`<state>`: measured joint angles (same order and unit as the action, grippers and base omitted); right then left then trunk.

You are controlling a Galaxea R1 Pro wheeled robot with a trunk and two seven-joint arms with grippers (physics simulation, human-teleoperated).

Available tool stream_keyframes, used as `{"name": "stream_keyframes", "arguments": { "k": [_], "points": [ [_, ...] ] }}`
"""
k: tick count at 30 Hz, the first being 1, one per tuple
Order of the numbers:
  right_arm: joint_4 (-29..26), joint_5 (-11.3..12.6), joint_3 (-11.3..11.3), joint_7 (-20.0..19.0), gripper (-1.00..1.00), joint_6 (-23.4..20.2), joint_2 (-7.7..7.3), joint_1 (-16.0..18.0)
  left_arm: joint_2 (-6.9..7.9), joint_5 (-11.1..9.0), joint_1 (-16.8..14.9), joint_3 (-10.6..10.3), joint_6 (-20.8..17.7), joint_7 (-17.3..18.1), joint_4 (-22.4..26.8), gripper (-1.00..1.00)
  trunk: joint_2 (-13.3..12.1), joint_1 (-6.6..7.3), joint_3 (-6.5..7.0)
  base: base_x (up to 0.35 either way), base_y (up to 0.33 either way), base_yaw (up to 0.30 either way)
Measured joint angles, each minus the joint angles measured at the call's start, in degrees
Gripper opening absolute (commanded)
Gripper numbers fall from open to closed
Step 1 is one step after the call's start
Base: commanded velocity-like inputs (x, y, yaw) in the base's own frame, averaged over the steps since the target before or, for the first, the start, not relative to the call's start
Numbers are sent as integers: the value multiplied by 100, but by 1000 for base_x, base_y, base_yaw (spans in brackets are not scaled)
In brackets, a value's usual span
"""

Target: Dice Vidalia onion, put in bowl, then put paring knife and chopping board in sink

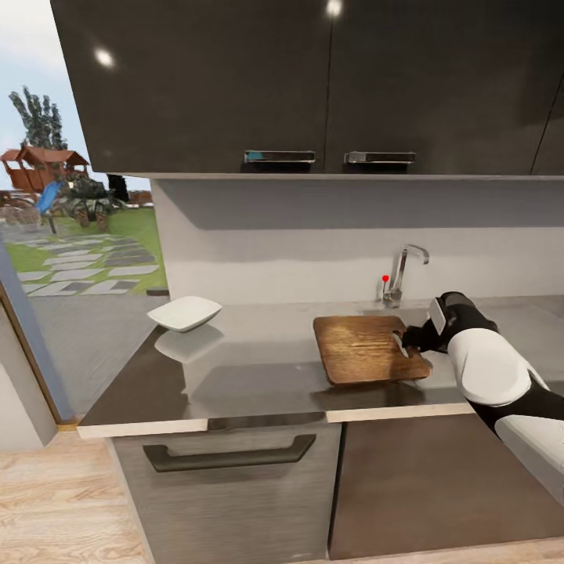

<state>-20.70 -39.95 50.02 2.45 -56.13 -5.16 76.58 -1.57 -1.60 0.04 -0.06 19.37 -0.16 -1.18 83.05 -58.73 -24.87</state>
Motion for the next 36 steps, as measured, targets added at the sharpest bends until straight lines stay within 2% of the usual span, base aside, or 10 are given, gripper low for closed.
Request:
{"name": "stream_keyframes", "arguments": {
  "k": [5,10,17,32,36],
  "points": [
    [6,39,-7,17,-100,-27,195,6,0,0,0,0,0,-11,-3,100,0,0,0,0,0,0],
    [6,49,-4,31,-100,-32,302,8,0,0,0,0,-7,-22,-4,100,0,0,0,0,0,0],
    [4,-18,-16,186,-100,-36,328,7,6,0,1,1,-9,-25,-4,100,1,1,0,76,0,0],
    [41,-38,-47,271,-100,-30,369,5,9,0,0,0,-9,-26,-4,100,0,2,0,209,0,0],
    [151,-41,-42,529,-100,-36,431,4,9,0,0,0,-9,-24,-6,100,0,1,0,70,0,0]
  ]
}}
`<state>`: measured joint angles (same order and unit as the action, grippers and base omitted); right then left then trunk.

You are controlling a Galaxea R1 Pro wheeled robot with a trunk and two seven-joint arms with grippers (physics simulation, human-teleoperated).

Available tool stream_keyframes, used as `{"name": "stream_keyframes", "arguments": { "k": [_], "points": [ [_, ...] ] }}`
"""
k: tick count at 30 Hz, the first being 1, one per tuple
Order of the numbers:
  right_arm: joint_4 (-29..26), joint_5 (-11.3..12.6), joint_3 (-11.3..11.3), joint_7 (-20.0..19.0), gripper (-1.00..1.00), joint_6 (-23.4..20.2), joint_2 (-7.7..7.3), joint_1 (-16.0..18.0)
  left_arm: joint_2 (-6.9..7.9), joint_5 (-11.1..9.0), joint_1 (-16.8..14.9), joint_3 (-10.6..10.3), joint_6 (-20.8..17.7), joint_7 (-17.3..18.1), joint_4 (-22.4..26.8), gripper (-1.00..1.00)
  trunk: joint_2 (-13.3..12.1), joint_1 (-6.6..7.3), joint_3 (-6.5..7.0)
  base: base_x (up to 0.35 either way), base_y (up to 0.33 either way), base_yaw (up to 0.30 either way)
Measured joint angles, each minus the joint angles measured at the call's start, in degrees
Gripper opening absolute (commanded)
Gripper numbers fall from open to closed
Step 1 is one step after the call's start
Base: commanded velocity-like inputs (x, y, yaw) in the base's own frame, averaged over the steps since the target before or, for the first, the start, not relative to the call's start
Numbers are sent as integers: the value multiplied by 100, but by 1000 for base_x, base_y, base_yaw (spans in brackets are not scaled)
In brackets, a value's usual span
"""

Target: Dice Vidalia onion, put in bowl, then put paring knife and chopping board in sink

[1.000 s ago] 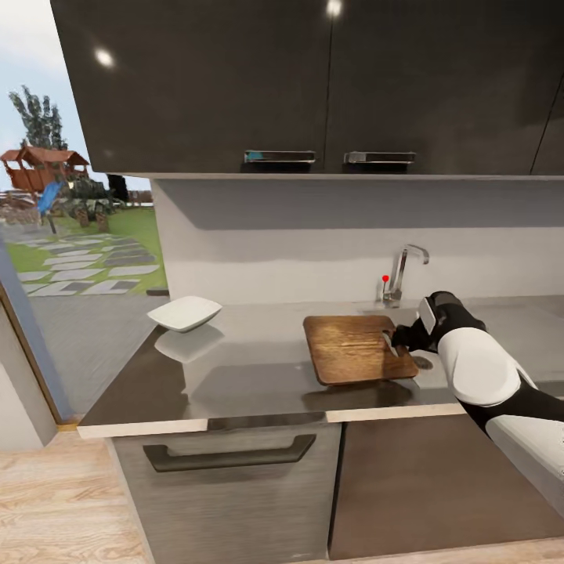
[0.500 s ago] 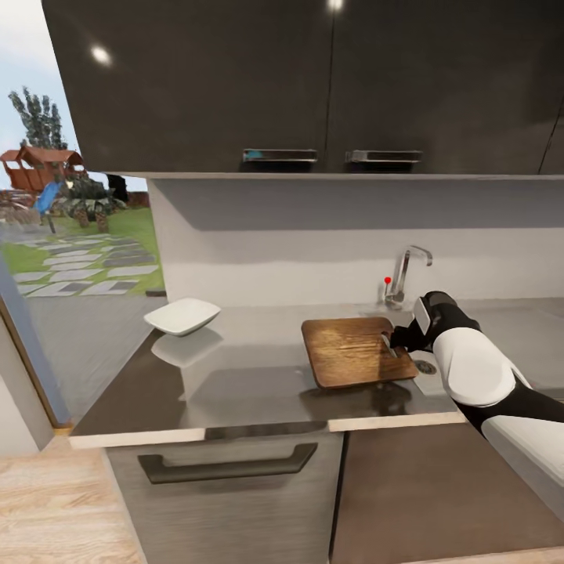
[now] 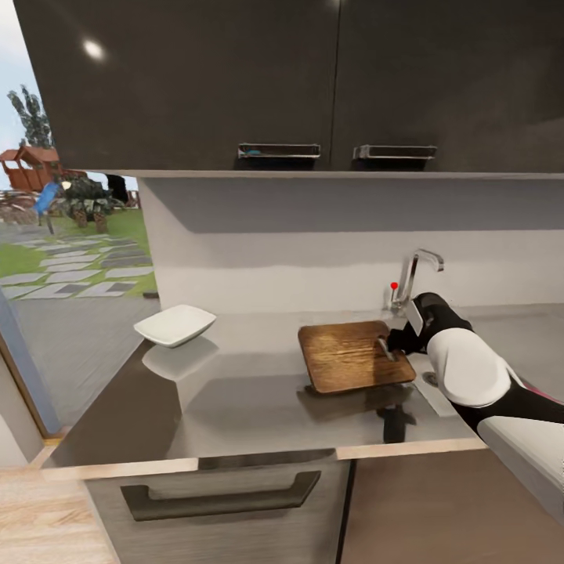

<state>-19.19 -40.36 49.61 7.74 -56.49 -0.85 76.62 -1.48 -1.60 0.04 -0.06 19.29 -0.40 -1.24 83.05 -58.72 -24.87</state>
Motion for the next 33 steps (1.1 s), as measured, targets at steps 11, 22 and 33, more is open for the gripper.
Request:
{"name": "stream_keyframes", "arguments": {
  "k": [11,22,33],
  "points": [
    [236,21,23,235,-100,8,40,-3,5,0,0,0,-9,0,-7,100,0,-1,0,5,0,0],
    [256,25,76,237,-100,15,16,-4,9,0,0,0,-2,0,-74,100,0,-1,0,0,0,0],
    [248,20,83,409,-100,7,8,-4,13,0,0,0,1,0,-82,100,-1,0,0,0,57,0]
  ]
}}
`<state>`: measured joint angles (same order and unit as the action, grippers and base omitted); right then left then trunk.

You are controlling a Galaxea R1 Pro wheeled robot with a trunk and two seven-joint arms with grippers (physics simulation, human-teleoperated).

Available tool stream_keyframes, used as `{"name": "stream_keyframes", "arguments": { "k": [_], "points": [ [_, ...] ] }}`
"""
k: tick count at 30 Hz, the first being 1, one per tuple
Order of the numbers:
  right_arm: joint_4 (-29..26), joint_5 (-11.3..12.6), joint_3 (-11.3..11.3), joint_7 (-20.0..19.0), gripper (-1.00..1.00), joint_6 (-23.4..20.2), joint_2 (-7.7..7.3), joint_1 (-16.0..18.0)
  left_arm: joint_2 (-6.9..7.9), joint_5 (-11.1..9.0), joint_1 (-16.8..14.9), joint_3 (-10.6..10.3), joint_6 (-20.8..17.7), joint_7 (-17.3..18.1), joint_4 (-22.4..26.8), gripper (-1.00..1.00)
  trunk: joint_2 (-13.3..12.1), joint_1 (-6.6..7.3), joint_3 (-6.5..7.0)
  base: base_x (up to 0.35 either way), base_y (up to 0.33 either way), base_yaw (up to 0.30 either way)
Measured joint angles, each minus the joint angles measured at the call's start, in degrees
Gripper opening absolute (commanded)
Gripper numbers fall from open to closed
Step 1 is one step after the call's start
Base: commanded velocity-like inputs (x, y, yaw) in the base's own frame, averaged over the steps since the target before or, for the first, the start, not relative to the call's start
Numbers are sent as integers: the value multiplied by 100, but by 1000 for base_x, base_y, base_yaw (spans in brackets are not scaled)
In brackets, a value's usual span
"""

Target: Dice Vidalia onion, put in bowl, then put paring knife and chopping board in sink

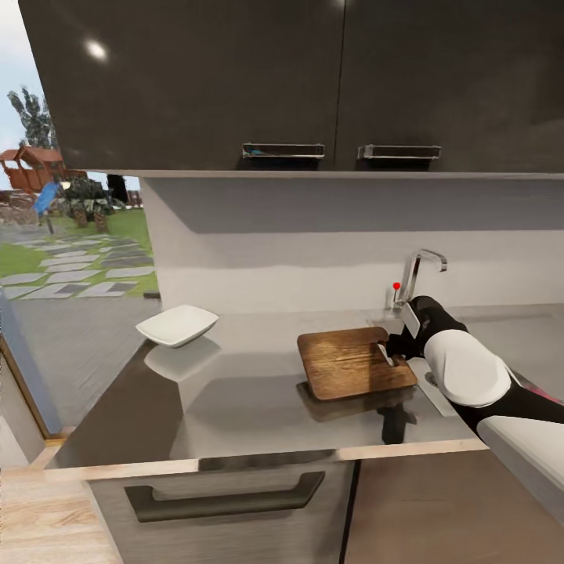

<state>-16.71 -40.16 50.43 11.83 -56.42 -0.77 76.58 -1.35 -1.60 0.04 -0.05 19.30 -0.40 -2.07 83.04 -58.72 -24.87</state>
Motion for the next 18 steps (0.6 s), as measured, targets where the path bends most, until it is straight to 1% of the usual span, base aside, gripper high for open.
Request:
{"name": "stream_keyframes", "arguments": {
  "k": [5,15,18],
  "points": [
    [-3,24,12,130,-100,8,-17,-1,4,0,0,-2,1,0,-2,100,0,0,0,0,269,0],
    [-8,10,7,153,-100,5,-14,-1,5,0,0,0,1,0,-3,100,0,0,0,0,293,0],
    [-9,31,13,152,-100,4,-11,0,5,0,0,-2,0,0,-2,100,0,0,0,0,146,0]
  ]
}}
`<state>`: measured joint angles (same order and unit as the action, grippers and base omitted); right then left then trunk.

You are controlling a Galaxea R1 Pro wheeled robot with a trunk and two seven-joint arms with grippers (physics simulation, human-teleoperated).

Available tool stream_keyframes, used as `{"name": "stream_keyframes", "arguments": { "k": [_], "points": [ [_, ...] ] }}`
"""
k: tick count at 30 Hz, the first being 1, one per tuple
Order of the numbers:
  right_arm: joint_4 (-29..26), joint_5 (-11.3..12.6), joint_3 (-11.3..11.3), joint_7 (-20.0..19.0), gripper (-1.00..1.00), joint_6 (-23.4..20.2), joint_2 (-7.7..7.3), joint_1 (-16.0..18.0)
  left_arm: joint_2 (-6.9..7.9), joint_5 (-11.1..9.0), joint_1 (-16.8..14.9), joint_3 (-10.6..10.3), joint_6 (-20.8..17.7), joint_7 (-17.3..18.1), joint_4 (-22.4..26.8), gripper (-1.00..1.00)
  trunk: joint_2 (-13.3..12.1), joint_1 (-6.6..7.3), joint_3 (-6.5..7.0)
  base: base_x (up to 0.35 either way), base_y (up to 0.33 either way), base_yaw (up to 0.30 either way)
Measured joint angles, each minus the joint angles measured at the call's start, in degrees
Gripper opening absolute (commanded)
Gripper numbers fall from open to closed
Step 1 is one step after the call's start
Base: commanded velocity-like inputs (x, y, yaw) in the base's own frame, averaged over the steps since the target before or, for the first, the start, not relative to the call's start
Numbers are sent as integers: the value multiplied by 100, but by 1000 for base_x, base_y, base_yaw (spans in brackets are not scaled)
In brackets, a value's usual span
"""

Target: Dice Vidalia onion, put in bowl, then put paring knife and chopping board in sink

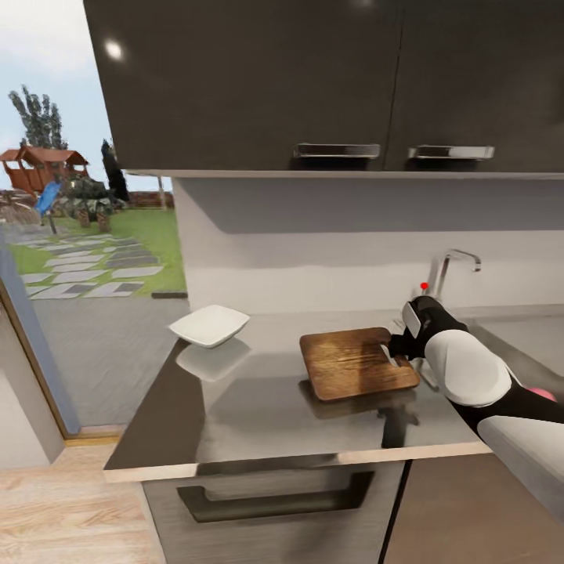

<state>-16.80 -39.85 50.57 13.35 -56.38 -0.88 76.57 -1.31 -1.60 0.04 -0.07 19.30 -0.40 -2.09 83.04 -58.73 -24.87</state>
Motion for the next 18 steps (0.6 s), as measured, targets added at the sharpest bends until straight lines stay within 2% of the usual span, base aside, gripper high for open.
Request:
{"name": "stream_keyframes", "arguments": {
  "k": [5,18],
  "points": [
    [-5,-10,1,4,-100,-3,-8,0,0,0,0,-3,-1,0,-2,100,0,0,0,0,27,-27],
    [-3,-17,-4,202,-100,0,6,1,0,0,-1,-3,-1,0,-1,100,0,0,26,0,-18,-112]
  ]
}}
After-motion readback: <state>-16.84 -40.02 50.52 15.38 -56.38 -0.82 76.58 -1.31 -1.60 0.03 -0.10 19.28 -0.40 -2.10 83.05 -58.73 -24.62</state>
